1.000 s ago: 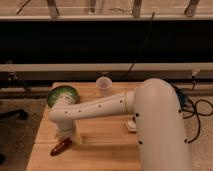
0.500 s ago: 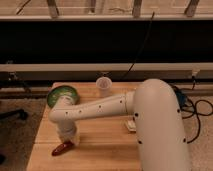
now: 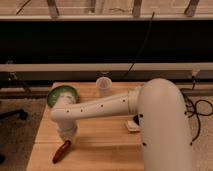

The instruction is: Drag the pepper across the table

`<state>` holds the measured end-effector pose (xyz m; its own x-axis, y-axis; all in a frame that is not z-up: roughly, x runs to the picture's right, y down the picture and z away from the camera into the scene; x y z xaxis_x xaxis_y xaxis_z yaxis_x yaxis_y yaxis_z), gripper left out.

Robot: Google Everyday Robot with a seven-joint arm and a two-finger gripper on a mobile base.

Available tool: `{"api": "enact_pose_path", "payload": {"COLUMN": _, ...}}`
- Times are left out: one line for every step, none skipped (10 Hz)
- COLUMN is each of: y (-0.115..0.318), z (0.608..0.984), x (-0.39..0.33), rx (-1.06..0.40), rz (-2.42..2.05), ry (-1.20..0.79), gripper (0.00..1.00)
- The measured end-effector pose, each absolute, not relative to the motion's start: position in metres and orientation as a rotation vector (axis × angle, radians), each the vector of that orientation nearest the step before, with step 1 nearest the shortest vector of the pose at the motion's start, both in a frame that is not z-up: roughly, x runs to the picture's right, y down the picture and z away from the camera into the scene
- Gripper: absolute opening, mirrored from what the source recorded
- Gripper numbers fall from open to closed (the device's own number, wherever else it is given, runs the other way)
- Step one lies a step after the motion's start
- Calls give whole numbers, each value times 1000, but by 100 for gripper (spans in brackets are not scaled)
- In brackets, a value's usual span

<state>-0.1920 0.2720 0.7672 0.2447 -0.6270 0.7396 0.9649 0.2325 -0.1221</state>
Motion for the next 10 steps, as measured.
{"api": "enact_pose_path", "payload": {"y": 268, "z": 764, "x": -190, "rx": -640, "rz": -1204, "ry": -631, "gripper": 0}}
{"api": "enact_pose_path", "payload": {"y": 265, "z": 763, "x": -190, "rx": -637, "rz": -1203, "ry": -634, "gripper": 0}}
{"api": "enact_pose_path", "payload": {"y": 262, "z": 765, "x": -188, "rx": -638, "rz": -1200, "ry": -636, "gripper": 0}}
{"api": "enact_pose_path", "payload": {"y": 262, "z": 771, "x": -180, "rx": -644, "rz": -1200, "ry": -633, "gripper": 0}}
{"api": "enact_pose_path", "payload": {"y": 263, "z": 775, "x": -174, "rx": -647, "rz": -1199, "ry": -630, "gripper": 0}}
{"api": "enact_pose_path", "payload": {"y": 261, "z": 776, "x": -171, "rx": -646, "rz": -1200, "ry": -632, "gripper": 0}}
{"api": "enact_pose_path", "payload": {"y": 255, "z": 773, "x": -170, "rx": -641, "rz": -1199, "ry": -637, "gripper": 0}}
{"api": "enact_pose_path", "payload": {"y": 252, "z": 771, "x": -166, "rx": -644, "rz": -1199, "ry": -636, "gripper": 0}}
{"api": "enact_pose_path", "payload": {"y": 252, "z": 771, "x": -164, "rx": -647, "rz": -1205, "ry": -634, "gripper": 0}}
{"api": "enact_pose_path", "payload": {"y": 254, "z": 774, "x": -160, "rx": -648, "rz": -1209, "ry": -637, "gripper": 0}}
